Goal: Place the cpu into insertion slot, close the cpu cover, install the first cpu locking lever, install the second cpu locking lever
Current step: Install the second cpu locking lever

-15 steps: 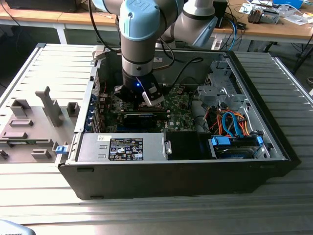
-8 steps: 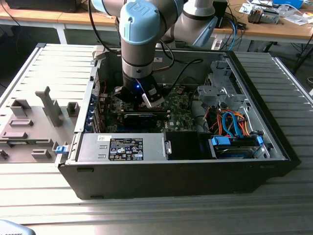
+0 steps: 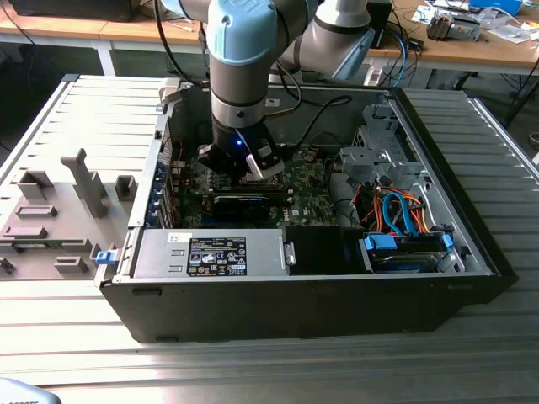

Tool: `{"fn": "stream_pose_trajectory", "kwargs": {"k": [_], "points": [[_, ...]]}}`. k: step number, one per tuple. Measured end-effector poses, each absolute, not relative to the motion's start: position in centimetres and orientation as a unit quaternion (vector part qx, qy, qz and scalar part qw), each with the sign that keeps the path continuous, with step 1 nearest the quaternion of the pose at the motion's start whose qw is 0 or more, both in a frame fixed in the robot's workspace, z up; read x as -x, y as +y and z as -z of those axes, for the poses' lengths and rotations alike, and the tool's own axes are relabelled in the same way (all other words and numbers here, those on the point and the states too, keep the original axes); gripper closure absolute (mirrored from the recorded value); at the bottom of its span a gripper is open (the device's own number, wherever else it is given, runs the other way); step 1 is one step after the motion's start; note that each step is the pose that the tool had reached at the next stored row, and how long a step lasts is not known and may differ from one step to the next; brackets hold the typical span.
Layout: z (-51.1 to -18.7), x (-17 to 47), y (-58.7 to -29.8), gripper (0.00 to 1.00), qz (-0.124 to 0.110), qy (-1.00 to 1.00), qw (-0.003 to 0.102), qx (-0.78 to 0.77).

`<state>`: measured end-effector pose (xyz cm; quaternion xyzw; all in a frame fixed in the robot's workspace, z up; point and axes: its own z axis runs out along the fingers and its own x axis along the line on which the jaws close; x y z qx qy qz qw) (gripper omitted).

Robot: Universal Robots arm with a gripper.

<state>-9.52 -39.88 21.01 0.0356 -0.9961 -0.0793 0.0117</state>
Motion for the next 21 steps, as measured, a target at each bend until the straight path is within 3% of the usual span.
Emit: {"fn": "stream_pose_trajectory", "kwargs": {"k": [10,16,21], "points": [[-20.9,6.3,-38.0,0.89,0.037,-0.998,0.031,-0.034],[-20.9,5.5,-35.2,0.89,0.005,-0.999,0.034,-0.033],[-23.2,5.5,-34.7,0.89,-0.016,-0.999,0.035,-0.032]]}}
